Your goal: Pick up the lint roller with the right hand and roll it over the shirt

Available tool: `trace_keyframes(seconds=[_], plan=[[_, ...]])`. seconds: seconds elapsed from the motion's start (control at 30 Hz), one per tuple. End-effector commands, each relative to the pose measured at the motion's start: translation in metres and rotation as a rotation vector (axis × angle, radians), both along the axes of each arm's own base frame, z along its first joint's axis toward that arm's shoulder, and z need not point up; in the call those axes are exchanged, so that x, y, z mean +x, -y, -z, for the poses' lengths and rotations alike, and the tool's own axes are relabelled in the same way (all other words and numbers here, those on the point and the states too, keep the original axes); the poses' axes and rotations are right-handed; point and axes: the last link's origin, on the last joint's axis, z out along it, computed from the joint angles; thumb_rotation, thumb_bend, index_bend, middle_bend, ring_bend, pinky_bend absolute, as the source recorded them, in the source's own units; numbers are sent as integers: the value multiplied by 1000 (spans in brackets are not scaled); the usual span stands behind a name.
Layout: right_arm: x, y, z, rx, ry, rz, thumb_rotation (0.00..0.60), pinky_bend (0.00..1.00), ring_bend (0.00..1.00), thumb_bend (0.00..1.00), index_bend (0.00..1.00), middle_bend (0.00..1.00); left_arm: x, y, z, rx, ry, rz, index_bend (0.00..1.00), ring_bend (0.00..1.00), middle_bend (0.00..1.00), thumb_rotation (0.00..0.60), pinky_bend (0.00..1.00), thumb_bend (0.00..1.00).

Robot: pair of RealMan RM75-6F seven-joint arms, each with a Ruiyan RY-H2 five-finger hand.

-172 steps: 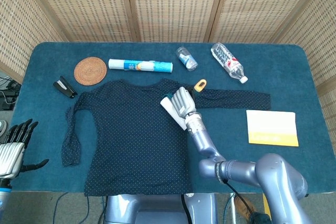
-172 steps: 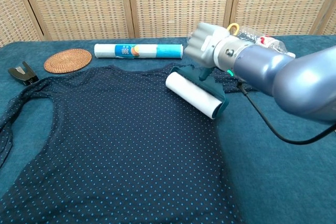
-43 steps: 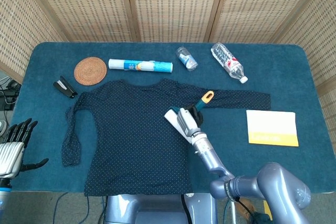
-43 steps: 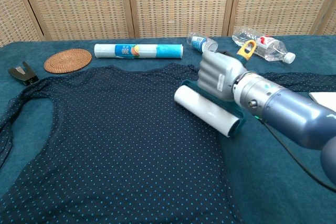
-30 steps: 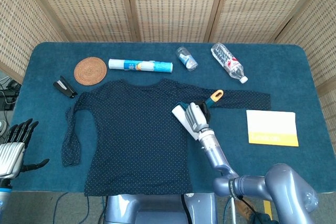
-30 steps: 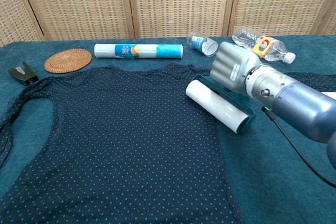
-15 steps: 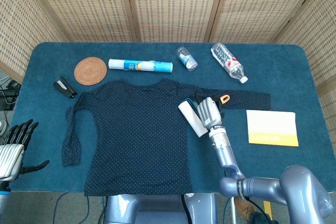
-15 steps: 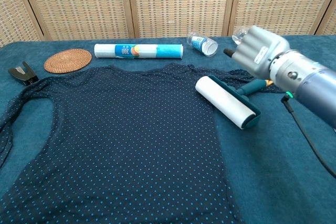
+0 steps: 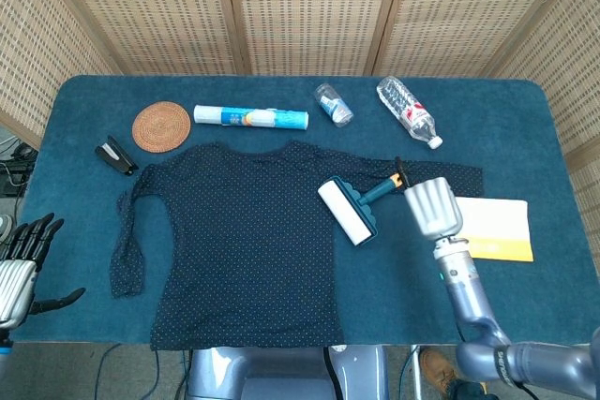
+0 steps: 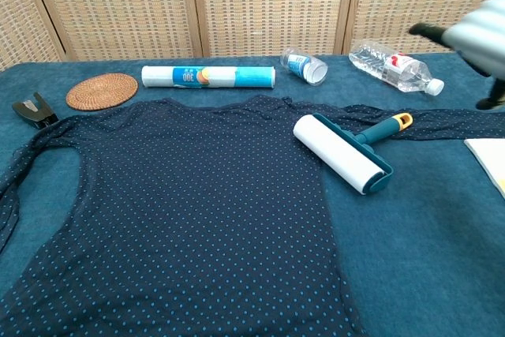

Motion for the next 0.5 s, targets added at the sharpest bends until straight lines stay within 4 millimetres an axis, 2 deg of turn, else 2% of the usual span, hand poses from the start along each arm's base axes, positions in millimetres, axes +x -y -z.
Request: trace_keyframes(seconds=[0.03,0.07,0.1,0.13,0.27,0.5], plan=[[-44,-58,-45,64,257,80,600,218,124,0,0,96,0,2,-3,12,0,3,0,0,0,600,0,0],[-50,-67,-49,78,294,92,600,103,39,0,0,27,0,3,-3,16,-3,4,0,0,0,600,0,0],[-55,-76,-51,87,338,109,600,36,4,0,0,2,0,4,-4,18,-8,3,0,0,0,600,0,0],[-59,-82,-53,89,368,111,600,14,0,0,0,0,1,5,-4,19,-12,3,0,0,0,600,0,0],[-80,-106,-54,77,461,145,600,0,0,0,0,0,2,10,-3,3,-38,-13,0,0,0,600,0,0],[-96,-118,-57,37,505,160,600,0,0,0,0,0,7,16,-3,2,-40,6,0,0,0,600,0,0]])
